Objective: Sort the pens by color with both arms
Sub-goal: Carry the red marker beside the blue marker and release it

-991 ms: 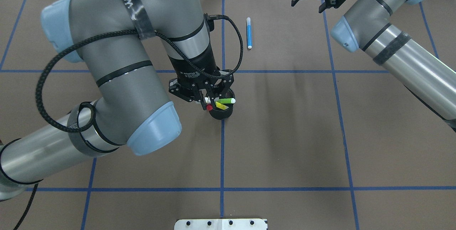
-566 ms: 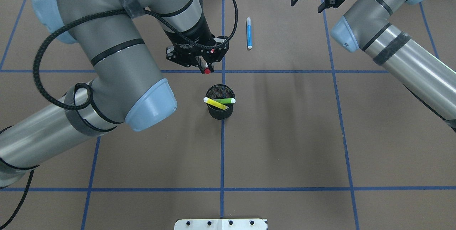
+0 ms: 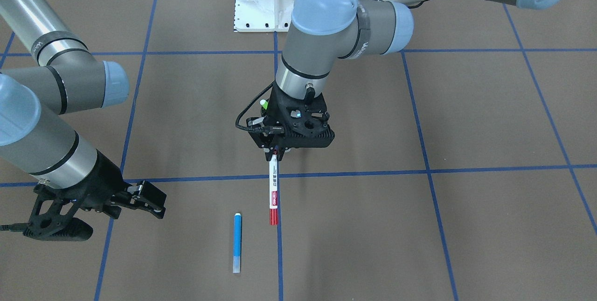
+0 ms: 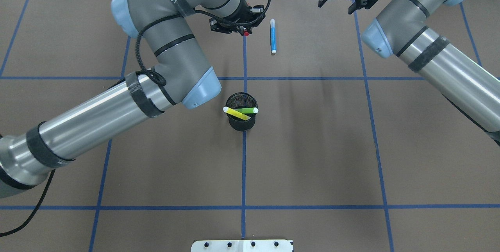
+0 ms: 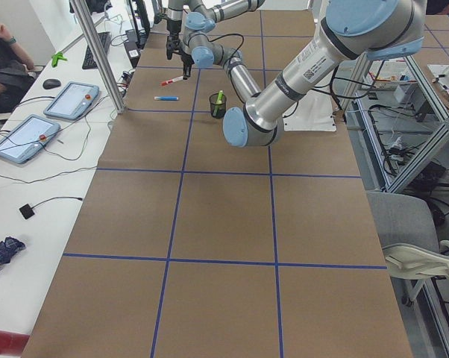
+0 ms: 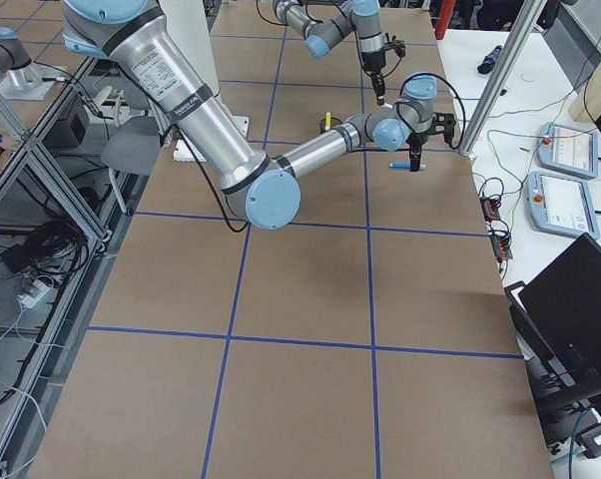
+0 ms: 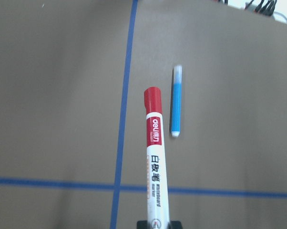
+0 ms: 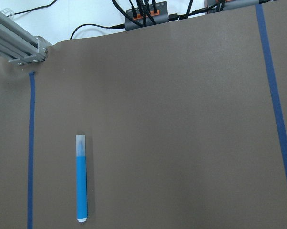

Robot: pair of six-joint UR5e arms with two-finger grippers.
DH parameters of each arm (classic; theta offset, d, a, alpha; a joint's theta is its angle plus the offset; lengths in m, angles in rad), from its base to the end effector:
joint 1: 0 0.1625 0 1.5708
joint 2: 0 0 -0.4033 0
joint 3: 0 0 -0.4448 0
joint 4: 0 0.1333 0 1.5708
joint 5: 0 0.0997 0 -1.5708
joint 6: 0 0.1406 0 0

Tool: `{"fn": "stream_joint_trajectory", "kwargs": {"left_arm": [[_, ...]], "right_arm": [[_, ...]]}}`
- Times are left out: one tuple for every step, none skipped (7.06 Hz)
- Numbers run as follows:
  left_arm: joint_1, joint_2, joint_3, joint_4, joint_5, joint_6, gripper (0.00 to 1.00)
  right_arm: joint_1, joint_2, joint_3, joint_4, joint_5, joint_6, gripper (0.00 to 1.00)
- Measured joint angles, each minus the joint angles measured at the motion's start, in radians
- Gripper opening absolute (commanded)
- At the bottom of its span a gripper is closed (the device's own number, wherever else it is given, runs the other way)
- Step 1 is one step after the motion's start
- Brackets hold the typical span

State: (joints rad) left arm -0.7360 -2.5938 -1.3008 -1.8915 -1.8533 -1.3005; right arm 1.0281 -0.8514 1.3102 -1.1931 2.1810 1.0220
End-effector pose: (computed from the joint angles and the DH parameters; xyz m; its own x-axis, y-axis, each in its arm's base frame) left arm 0.5557 -0.6303 0.0451 0.4643 -0.0745 -0.8826 0.3519 0.9299 0.1066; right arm -0.3767 -0.7267 0.2721 0.5467 0.0787 0.8336 -0.2308 0.9712 0.0596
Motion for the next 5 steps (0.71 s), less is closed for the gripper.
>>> {"fn": "stream_joint_trajectory", "kwargs": {"left_arm": [[0.005, -0.03, 0.089, -0.082, 0.076, -0.009, 0.0], [0.016, -0.049, 0.162, -0.155, 0.159, -0.018, 0.0], [0.026, -0.07, 0.236, -0.214, 0.233, -0.021, 0.0], [0.042, -0.088, 0.311, -0.278, 0.305, -0.022, 0.0], [0.065, -0.096, 0.371, -0.335, 0.372, -0.02, 0.0]], "right_arm": [[-0.002, 0.0, 0.0, 0.001, -0.001, 0.001, 1.0], [-0.005, 0.0, -0.001, 0.002, -0.004, 0.001, 1.0], [-0.011, -0.001, -0.002, 0.002, -0.013, 0.0, 1.0], [-0.017, -0.001, -0.004, 0.003, -0.025, 0.0, 1.0], [-0.023, -0.001, -0.006, 0.004, -0.035, 0.0, 1.0]]}}
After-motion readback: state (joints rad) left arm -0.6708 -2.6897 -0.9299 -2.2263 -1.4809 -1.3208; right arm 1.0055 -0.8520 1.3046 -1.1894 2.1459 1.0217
